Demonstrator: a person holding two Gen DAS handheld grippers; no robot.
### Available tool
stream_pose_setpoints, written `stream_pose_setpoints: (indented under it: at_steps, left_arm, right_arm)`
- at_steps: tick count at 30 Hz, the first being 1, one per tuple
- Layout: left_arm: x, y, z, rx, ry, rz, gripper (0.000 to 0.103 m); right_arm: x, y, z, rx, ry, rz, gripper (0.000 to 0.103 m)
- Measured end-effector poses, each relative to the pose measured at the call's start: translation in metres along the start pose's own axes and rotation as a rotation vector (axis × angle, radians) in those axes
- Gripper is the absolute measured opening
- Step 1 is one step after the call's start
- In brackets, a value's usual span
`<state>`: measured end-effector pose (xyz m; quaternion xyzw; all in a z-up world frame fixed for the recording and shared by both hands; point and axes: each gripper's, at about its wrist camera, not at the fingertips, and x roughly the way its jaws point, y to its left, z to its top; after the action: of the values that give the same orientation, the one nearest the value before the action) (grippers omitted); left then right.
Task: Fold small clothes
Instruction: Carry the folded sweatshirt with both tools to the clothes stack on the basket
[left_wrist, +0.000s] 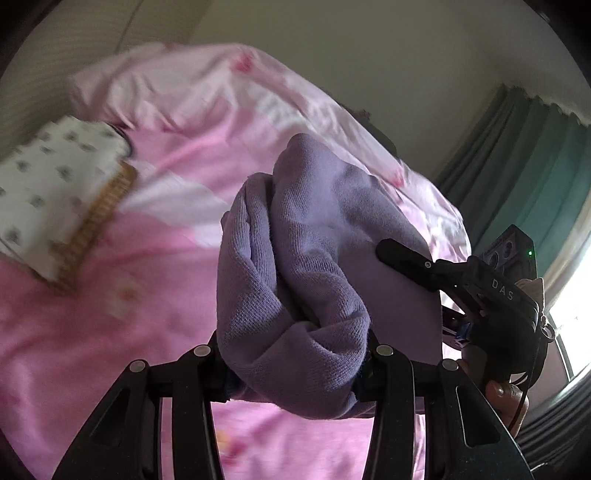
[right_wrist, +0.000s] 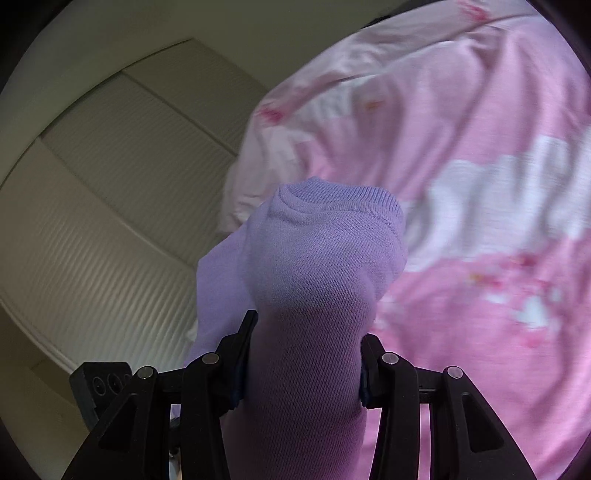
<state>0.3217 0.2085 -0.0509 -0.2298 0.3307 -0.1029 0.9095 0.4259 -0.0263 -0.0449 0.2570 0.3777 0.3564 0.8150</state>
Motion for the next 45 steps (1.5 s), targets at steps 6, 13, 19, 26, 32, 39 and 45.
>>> stream_pose_setpoints:
  at_steps: [6, 13, 19, 26, 32, 39, 45]
  left_arm:
    - [-0.060, 0.072, 0.056, -0.014, -0.082, 0.072, 0.045]
    - [-0.098, 0.166, 0.113, -0.055, -0.135, 0.162, 0.045]
    - [-0.088, 0.231, 0.134, -0.099, -0.139, 0.188, 0.045]
    - [-0.055, 0.275, 0.131, -0.120, -0.107, 0.215, 0.045]
    - [-0.037, 0.297, 0.121, -0.134, -0.086, 0.230, 0.048]
    - [-0.017, 0.322, 0.112, -0.178, -0.079, 0.206, 0.066]
    - [-0.022, 0.313, 0.113, -0.152, -0.117, 0.215, 0.065]
  right_arm:
    - [0.080, 0.080, 0.013, -0.041, 0.028, 0.099, 0.045]
    - [0.192, 0.151, 0.019, -0.077, 0.084, 0.175, 0.045]
    - [0.265, 0.167, 0.017, -0.083, 0.127, 0.174, 0.045]
    - [0.320, 0.156, 0.012, -0.090, 0.157, 0.111, 0.045]
    - [0.350, 0.130, -0.001, -0.048, 0.189, 0.081, 0.046]
    - [0.361, 0.116, -0.008, -0.092, 0.196, 0.025, 0.051]
    - [0.363, 0.117, -0.003, -0.106, 0.218, -0.003, 0.055]
